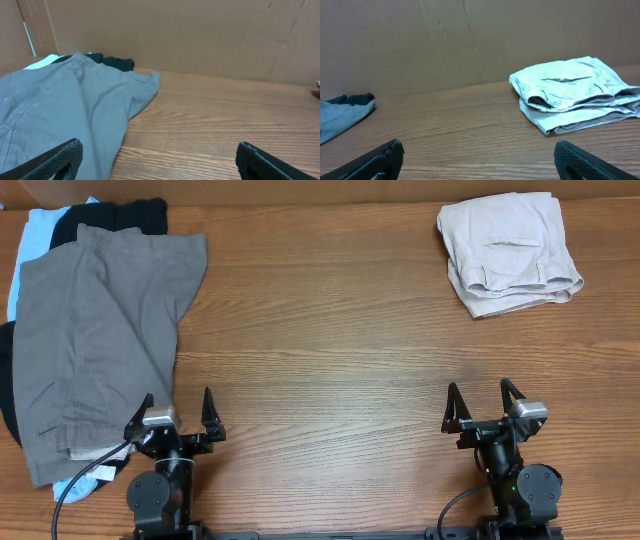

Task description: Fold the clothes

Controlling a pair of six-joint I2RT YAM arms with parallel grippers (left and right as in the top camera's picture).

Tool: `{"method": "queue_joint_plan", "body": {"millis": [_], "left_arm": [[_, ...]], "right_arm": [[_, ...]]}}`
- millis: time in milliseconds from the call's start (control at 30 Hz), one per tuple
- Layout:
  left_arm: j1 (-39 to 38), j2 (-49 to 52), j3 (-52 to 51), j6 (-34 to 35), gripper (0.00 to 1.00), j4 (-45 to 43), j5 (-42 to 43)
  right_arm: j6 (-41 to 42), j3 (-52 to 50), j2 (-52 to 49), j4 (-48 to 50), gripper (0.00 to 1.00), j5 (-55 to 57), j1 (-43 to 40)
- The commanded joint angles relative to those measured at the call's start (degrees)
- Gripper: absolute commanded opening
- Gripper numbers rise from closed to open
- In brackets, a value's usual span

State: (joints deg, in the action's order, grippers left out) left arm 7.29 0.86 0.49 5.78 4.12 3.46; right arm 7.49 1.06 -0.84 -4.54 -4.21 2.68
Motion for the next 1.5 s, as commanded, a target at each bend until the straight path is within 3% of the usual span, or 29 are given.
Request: {"method": "queue_joint_plan", "body": {"millis": [0,1467], "left_arm": [[0.6,-0.6,-0.2,-0.7,1.00,0.0,0.8],[0.6,-0.6,-0.2,-0.7,1.00,0.0,0.8]], "right_arm": [[0.2,-0.6,0.7,0.1,1.00,0.5,0.2],[-0.3,-0.6,0.7,0.0,1.00,2.2,0.2]]}}
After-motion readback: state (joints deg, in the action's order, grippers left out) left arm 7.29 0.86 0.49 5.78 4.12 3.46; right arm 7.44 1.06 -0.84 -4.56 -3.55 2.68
